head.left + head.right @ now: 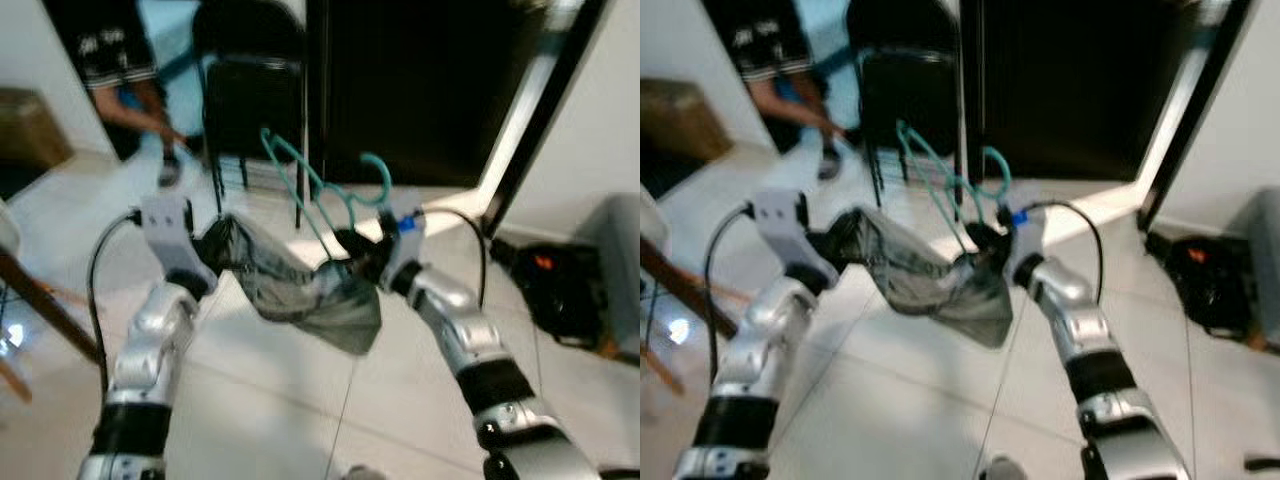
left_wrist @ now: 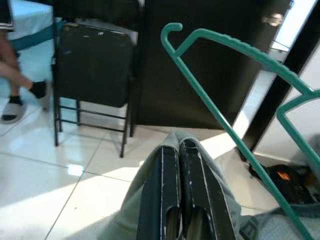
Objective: Hang hanger
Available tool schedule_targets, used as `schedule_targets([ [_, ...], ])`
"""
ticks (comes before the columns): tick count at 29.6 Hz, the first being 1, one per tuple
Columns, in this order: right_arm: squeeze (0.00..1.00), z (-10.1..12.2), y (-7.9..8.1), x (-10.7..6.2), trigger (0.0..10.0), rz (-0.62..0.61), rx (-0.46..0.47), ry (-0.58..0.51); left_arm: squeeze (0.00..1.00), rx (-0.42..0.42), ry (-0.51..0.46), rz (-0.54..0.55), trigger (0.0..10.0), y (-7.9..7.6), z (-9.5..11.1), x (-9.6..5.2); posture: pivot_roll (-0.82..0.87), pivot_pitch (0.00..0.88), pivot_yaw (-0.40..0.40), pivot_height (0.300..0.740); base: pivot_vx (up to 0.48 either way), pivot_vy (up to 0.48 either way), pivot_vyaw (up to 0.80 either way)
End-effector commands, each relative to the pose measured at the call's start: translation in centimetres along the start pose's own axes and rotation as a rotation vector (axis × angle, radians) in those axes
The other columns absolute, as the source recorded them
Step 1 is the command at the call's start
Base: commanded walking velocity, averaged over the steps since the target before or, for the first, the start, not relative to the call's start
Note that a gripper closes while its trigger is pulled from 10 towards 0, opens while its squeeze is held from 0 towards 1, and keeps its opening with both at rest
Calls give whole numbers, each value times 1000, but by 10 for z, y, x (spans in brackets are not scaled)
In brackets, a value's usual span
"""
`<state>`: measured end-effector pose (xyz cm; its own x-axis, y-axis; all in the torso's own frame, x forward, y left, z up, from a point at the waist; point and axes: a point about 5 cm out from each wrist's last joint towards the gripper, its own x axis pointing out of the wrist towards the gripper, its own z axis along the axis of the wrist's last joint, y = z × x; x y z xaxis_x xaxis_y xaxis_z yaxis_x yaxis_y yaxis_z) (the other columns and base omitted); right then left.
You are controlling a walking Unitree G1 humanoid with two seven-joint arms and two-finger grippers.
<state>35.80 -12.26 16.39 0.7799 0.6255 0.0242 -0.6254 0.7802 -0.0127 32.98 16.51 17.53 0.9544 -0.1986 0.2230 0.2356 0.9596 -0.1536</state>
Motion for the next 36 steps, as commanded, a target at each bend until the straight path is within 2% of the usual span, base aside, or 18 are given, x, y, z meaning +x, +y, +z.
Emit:
schedule_targets([
  [1, 0, 0, 7, 4, 10000, 28, -3, -12, 0, 16, 4, 21, 10000, 7, -1, -4, -33, 107, -9, 740, 420, 0, 781],
  [16, 0, 1, 8, 5, 10000, 49, 3, -30, 0, 22, -7, 19, 10000, 8, 0, -3, -32, 108, -8, 740, 433, 0, 781],
  [20, 0, 7, 8, 4, 10000, 62, 14, -69, 0, 32, -27, 10, 10000, 8, 6, -3, -27, 103, -4, 740, 462, 0, 781],
  [23, 0, 16, 9, 5, 10000, 77, 19, -125, 0, 37, -61, -3, 10000, 7, 17, -1, -23, 102, -4, 740, 465, 0, 710],
  [26, 0, 48, 15, 9, 10000, 130, 30, -238, 0, 59, -158, -28, 10000, 7, 53, 5, -7, 98, -6, 740, 465, 0, 0],
  [29, 0, 57, 17, 10, 10000, 146, 29, -268, 0, 68, -185, -32, 10000, 7, 63, 6, -7, 98, -6, 740, 465, 0, 0],
  [30, 0, 69, 20, 12, 10000, 164, 20, -302, 0, 82, -218, -34, 10000, 9, 75, 7, -5, 96, -5, 740, 465, 0, 0],
  [32, 0, 69, 20, 12, 10000, 164, 20, -302, 0, 82, -218, -34, 10000, 9, 75, 7, -5, 96, -5, 740, 465, 0, 0],
  [33, 0, 83, 27, 15, 10000, 197, -2, -344, 0, 105, -262, -33, 10000, 12, 92, 7, 1, 92, -5, 740, 465, 0, 0],
  [36, 0, 92, 31, 17, 10000, 218, -17, -367, 0, 120, -289, -31, 10000, 14, 102, 7, 3, 90, -5, 740, 465, 0, 0],
])
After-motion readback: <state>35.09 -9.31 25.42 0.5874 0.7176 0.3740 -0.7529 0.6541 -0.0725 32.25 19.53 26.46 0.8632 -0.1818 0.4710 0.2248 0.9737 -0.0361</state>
